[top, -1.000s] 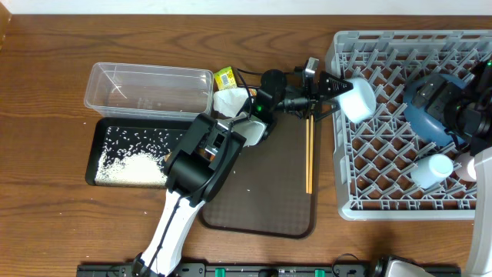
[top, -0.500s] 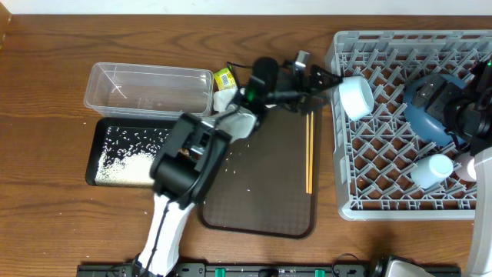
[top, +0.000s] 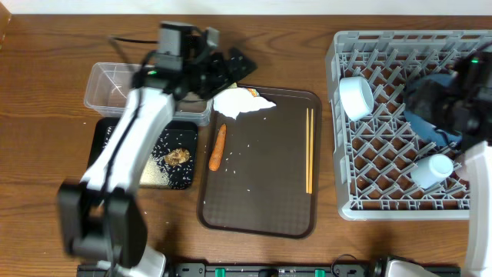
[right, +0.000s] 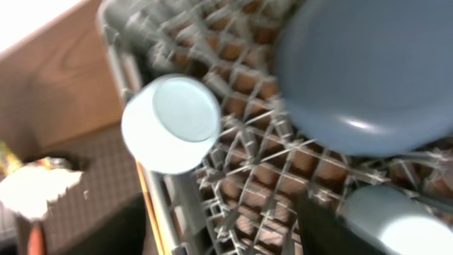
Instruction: Sort waste into correct bins and load items into the dishwasher rack
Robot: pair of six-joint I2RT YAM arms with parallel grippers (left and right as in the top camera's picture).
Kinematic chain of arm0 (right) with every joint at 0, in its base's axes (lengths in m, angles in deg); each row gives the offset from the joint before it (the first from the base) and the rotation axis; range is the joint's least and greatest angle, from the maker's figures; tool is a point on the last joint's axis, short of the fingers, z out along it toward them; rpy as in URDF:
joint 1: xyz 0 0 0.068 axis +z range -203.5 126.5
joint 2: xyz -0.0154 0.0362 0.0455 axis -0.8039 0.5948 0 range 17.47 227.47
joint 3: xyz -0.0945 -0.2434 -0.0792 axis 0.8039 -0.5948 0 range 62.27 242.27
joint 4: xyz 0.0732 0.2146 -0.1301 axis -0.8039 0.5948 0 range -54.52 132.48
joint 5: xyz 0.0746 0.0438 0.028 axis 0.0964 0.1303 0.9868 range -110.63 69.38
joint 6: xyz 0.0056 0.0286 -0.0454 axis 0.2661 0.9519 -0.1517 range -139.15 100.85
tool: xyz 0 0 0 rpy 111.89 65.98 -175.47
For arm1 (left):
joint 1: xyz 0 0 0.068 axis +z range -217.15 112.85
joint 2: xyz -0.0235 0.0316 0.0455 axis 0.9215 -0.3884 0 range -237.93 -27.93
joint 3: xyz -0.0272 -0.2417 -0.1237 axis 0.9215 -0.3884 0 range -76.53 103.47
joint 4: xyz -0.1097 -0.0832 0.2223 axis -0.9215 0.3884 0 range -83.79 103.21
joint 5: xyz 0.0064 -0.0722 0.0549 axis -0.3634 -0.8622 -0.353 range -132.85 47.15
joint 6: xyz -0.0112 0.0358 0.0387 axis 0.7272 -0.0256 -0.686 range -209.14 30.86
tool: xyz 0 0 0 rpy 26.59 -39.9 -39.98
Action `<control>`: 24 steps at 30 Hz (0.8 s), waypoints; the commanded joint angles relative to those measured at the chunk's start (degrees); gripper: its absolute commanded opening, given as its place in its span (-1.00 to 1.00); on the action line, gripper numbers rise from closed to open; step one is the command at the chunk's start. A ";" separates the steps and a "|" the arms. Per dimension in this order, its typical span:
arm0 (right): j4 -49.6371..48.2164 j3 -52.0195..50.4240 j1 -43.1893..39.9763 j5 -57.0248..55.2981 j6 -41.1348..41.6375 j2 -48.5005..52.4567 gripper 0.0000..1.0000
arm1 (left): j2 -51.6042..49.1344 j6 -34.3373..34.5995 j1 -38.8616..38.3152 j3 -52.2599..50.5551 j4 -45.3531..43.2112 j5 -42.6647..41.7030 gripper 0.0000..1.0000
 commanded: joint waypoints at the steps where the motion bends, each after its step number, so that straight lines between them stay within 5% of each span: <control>1: 0.22 -2.32 5.09 3.34 -0.79 2.97 -0.19 | 6.29 -16.02 0.50 0.63 4.24 9.44 0.96; 4: -0.57 -4.09 9.81 3.32 -1.03 6.38 -0.25 | 10.43 -19.82 1.05 0.63 9.22 9.46 0.96; 6: -1.68 -4.48 13.07 3.98 -1.90 9.09 -0.63 | 12.20 -23.23 1.07 0.63 12.79 9.92 0.97; 9: -4.09 -4.48 17.77 9.60 -7.76 12.48 -0.86 | 13.03 -23.69 1.07 0.63 17.68 13.05 0.64; 24: -12.15 -4.48 31.58 -3.34 4.22 25.97 -0.79 | 13.03 -24.17 1.05 0.61 30.69 15.41 0.64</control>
